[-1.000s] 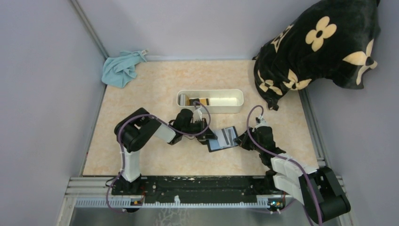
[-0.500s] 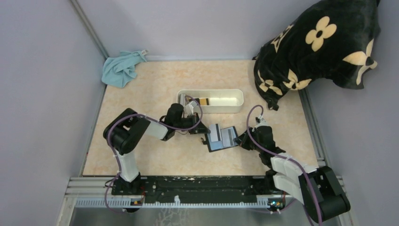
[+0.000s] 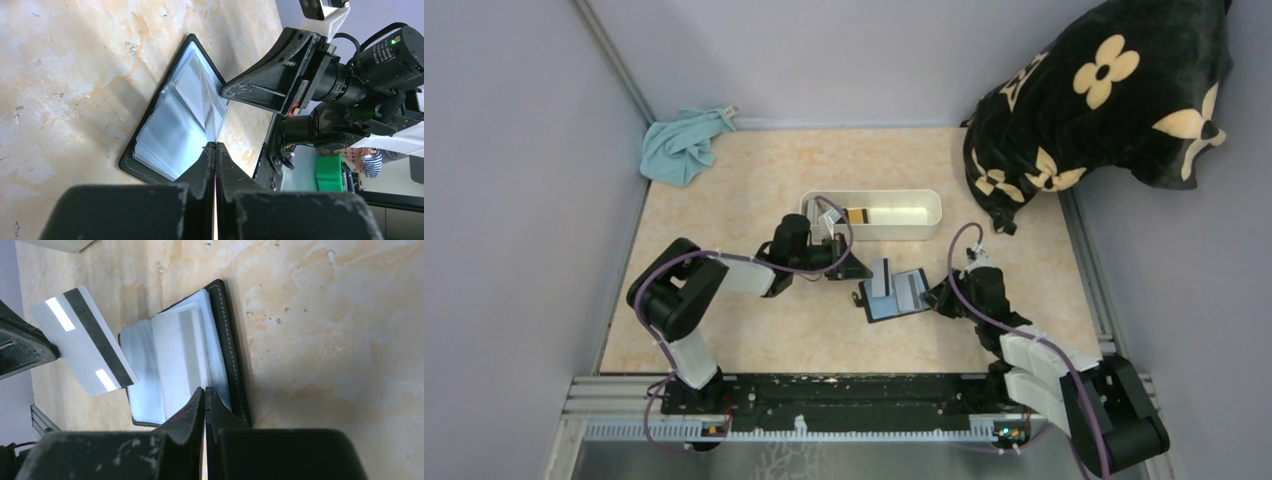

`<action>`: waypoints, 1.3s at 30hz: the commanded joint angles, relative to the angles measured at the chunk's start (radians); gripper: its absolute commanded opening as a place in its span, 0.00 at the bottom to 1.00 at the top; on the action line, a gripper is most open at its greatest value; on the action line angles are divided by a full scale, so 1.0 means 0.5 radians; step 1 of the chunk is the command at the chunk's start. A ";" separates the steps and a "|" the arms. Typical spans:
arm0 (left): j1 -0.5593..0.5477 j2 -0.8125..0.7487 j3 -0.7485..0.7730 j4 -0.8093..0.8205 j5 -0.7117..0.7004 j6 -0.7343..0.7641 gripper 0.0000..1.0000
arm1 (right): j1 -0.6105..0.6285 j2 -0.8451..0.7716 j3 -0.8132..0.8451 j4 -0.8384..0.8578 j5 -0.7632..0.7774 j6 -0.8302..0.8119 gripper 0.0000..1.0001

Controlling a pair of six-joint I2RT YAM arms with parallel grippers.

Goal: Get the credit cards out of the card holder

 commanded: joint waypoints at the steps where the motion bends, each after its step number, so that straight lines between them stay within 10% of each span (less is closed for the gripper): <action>1: 0.015 -0.069 0.002 0.007 0.069 0.026 0.00 | 0.017 -0.115 0.013 0.133 -0.113 -0.052 0.00; 18: 0.024 -0.069 -0.109 0.879 0.538 -0.458 0.00 | -0.183 -0.380 -0.017 0.939 -0.840 0.131 0.46; 39: -0.005 0.111 -0.115 1.318 0.592 -0.757 0.00 | -0.162 -0.259 0.016 1.152 -1.113 0.214 0.41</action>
